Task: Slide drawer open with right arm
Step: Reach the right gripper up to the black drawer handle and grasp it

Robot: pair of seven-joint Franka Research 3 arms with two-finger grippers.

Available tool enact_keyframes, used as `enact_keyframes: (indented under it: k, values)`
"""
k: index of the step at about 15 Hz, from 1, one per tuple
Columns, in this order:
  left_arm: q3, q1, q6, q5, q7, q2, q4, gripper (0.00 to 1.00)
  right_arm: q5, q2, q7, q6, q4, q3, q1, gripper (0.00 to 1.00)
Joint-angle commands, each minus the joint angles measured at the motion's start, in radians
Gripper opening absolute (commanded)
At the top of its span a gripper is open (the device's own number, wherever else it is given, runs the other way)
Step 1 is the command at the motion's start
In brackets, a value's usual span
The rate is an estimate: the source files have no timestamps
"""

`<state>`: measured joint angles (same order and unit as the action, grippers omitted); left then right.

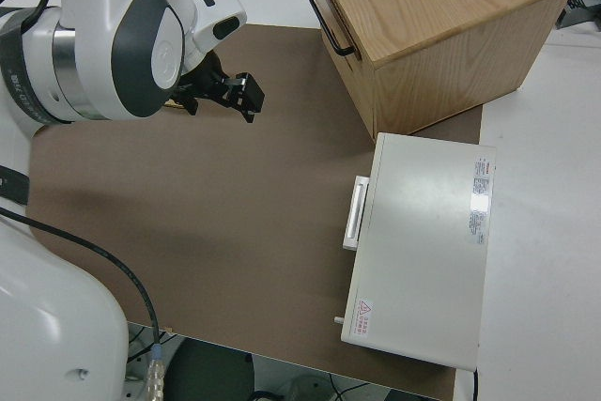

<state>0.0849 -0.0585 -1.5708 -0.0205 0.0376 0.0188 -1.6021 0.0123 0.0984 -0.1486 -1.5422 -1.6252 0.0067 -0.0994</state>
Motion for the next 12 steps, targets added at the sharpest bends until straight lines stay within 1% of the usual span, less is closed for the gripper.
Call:
enact_keyframes:
  k: [1, 3, 4, 6, 8, 9, 10, 11, 12]
  values:
    - [-0.004, 0.005, 0.006, 0.013, -0.007, 0.007, 0.001, 1.00, -0.005, 0.006, -0.005, 0.011, 0.004, 0.006, 0.003, 0.987]
    - [-0.004, 0.005, 0.005, 0.013, -0.005, 0.009, 0.001, 1.00, -0.021, 0.007, -0.003, 0.013, 0.004, 0.012, 0.003, 0.987]
    - [-0.004, 0.005, 0.005, 0.013, -0.007, 0.007, 0.001, 1.00, -0.046, 0.007, -0.003, 0.013, 0.004, 0.025, 0.003, 0.987]
    - [-0.004, 0.005, 0.005, 0.013, -0.007, 0.007, 0.001, 1.00, -0.112, 0.007, -0.005, 0.011, 0.004, 0.068, 0.003, 0.987]
    - [-0.004, 0.005, 0.005, 0.013, -0.007, 0.007, 0.001, 1.00, -0.147, 0.007, -0.022, 0.010, 0.004, 0.097, 0.003, 0.987]
    - [-0.004, 0.005, 0.005, 0.013, -0.007, 0.007, 0.001, 1.00, -0.194, 0.004, -0.061, 0.007, -0.004, 0.125, 0.000, 0.987]
    - [-0.004, 0.005, 0.005, 0.013, -0.007, 0.009, 0.001, 1.00, -0.287, -0.008, -0.134, 0.001, -0.015, 0.187, -0.011, 0.987]
    - [-0.004, 0.005, 0.005, 0.013, -0.005, 0.007, 0.001, 1.00, -0.360, -0.031, -0.213, -0.007, -0.022, 0.243, -0.009, 0.987]
    - [-0.004, 0.005, 0.005, 0.013, -0.005, 0.009, 0.001, 1.00, -0.409, -0.048, -0.259, -0.009, -0.022, 0.275, -0.008, 0.987]
